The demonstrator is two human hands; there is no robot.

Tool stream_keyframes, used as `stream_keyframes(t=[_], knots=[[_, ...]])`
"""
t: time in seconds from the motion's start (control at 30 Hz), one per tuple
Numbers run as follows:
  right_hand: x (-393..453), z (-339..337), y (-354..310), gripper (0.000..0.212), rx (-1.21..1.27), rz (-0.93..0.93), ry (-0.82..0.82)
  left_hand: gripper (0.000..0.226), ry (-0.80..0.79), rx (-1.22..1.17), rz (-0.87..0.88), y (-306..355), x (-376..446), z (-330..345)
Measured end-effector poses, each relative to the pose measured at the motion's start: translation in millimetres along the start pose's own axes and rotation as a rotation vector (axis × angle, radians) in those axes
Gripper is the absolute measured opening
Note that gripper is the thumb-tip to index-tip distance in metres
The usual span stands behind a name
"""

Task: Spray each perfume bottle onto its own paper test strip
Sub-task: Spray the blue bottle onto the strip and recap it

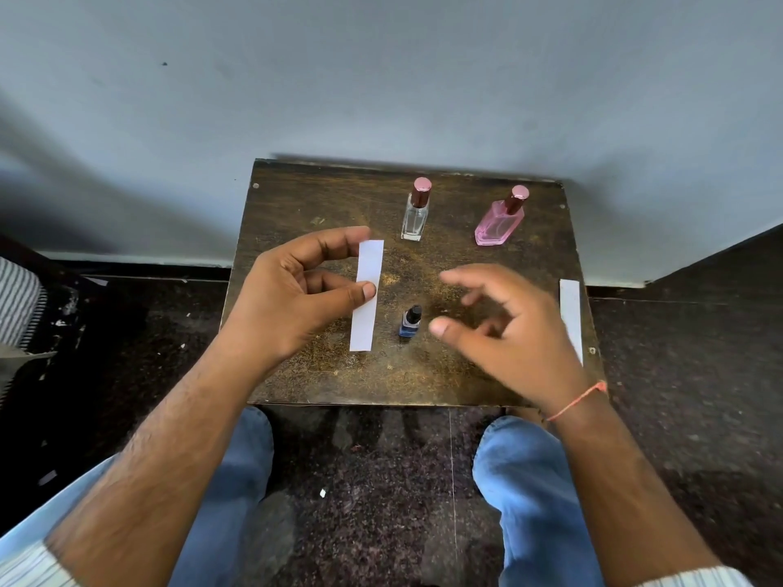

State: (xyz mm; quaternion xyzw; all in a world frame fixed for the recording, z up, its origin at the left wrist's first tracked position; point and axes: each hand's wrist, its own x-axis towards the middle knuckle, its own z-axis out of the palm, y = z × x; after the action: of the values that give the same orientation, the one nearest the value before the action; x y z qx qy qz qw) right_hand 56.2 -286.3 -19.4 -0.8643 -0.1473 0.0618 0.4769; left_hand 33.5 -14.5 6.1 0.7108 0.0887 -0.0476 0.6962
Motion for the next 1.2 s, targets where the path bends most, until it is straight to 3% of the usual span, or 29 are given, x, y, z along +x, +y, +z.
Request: stream_keyframes(t=[0.1, 0.27, 0.43, 0.57, 1.0, 1.2], knots=[[-2, 19, -1, 0.049, 0.007, -0.013, -0.114, 0.059, 0.006, 0.008, -0.006, 0, 0, 0], [1, 32, 3, 0.027, -0.045, 0.084, -0.104, 0.061, 0.013, 0.029, -0.008, -3, 0, -2], [6, 34, -2, 0.019, 0.396, 0.267, -0.067, 0.059, 0.004, 0.029, -0.012, -5, 0, -5], [6, 31, -15, 0.025, 0.729, 0.377, -0.098, 0.055, 0.008, 0.044, -0.026, -6, 0, -6], [5, 29, -22, 0.027, 1.116, 0.488, -0.229, 0.055, 0.025, 0.076, -0.054, -6, 0, -4], [3, 29, -26, 0.018, 1.112, 0.46, -0.228, 0.056, 0.043, 0.058, -0.048, -6, 0, -2]])
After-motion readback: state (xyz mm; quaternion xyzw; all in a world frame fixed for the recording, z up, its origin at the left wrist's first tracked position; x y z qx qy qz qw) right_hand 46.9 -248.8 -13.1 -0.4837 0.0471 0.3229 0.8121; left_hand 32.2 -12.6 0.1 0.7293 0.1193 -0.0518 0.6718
